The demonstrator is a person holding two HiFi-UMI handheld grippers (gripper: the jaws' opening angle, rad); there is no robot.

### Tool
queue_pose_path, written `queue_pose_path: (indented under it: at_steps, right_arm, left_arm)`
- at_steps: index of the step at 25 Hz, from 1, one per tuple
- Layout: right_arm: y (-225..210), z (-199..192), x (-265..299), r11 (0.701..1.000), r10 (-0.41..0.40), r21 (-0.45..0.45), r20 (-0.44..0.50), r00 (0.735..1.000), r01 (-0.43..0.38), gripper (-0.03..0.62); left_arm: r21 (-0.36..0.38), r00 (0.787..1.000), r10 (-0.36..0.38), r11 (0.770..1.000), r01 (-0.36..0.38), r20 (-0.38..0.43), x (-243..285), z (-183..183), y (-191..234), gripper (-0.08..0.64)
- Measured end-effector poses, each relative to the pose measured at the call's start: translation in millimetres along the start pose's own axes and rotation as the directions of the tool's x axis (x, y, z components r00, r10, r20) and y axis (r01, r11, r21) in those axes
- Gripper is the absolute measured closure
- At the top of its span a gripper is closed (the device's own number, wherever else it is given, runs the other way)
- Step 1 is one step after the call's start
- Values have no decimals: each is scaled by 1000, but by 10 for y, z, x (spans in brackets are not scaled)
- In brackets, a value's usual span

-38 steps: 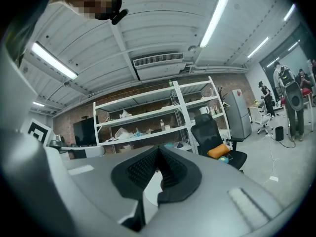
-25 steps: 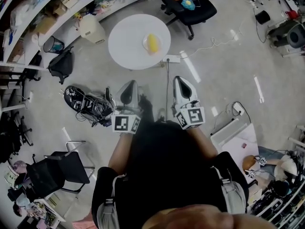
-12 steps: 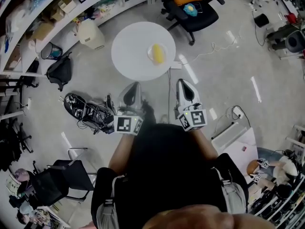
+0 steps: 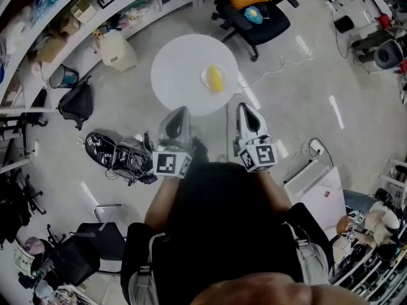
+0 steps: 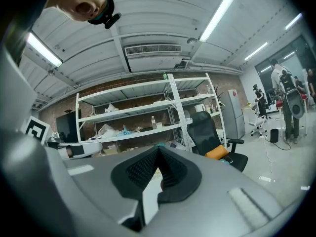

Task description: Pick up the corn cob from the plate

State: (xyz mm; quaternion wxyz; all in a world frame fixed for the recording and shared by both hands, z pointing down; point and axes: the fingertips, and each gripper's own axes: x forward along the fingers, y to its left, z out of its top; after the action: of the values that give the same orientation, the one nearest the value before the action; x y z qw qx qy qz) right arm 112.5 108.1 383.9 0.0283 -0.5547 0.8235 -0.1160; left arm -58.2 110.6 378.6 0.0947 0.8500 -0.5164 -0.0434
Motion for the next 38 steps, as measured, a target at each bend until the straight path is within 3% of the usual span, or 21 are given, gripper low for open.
queue_pose_path:
  at_steps: [8, 16, 38]
  right_arm:
    - [124, 27, 366, 999, -32, -11, -1, 999, 32, 584]
    - [53, 51, 582, 999, -53, -7, -7, 999, 53, 584]
    - [-627, -273, 1611, 1000, -16, 16, -134, 991, 19, 584]
  left_arm:
    - [-6, 1000, -16, 1000, 16, 2, 184, 105, 393, 560]
    - [-26, 1000, -30, 999, 30, 4, 375, 137, 516, 560]
    - [-39, 998, 29, 999, -31, -61, 1417, -39, 831, 560]
